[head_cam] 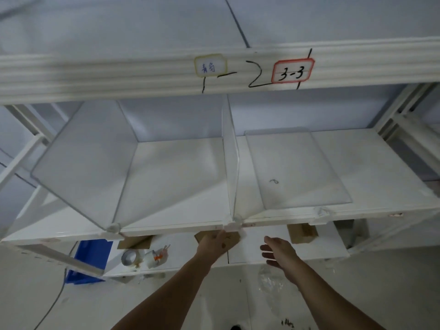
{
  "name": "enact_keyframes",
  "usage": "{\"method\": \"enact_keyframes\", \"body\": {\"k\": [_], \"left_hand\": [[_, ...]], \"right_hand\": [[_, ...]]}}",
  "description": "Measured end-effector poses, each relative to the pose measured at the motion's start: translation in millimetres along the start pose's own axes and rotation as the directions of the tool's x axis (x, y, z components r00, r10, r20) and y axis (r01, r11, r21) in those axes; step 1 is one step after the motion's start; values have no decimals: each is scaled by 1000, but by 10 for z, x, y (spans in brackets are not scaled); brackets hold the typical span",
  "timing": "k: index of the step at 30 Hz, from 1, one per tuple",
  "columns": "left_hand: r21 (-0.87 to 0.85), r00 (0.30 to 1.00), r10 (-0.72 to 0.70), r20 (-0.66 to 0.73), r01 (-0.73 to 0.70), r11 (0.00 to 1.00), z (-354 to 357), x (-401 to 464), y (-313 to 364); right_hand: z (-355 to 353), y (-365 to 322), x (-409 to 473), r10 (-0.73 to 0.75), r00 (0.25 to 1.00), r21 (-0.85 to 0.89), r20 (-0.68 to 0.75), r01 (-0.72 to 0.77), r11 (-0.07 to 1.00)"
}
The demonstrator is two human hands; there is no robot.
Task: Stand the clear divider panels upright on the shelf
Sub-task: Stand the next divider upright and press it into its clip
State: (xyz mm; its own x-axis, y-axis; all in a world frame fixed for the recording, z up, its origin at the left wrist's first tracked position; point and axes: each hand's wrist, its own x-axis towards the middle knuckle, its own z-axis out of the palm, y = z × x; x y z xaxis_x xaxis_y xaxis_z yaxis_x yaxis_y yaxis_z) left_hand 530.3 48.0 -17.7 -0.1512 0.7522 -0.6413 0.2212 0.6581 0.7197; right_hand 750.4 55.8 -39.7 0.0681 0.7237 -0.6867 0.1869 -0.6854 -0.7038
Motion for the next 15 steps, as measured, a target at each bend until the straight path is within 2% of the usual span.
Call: {"method": "enact_keyframes", "body": {"k": [2, 4, 8, 10, 15], "left_hand": [[169, 998, 49, -43, -41, 985, -49, -122, -36], [312, 989, 131, -71, -102, 945, -135, -327, 4], [640, 935, 348, -63, -230, 733, -347, -578, 32], [694, 904, 422, -67, -262, 671, -470, -687, 35], [749, 868, 496, 38, -353, 560, -668, -880, 28]], "right_hand": [[-209, 108, -92, 11, 999, -94, -35, -14, 995], [-338, 173, -182, -17, 998, -270, -68, -2, 963], [-333, 154, -512, -110, 994, -599, -14, 79, 797], [-242, 83, -697, -164, 986, -684, 8, 125, 718], [-87, -164, -971, -290, 957, -798, 3, 177, 577]]}}
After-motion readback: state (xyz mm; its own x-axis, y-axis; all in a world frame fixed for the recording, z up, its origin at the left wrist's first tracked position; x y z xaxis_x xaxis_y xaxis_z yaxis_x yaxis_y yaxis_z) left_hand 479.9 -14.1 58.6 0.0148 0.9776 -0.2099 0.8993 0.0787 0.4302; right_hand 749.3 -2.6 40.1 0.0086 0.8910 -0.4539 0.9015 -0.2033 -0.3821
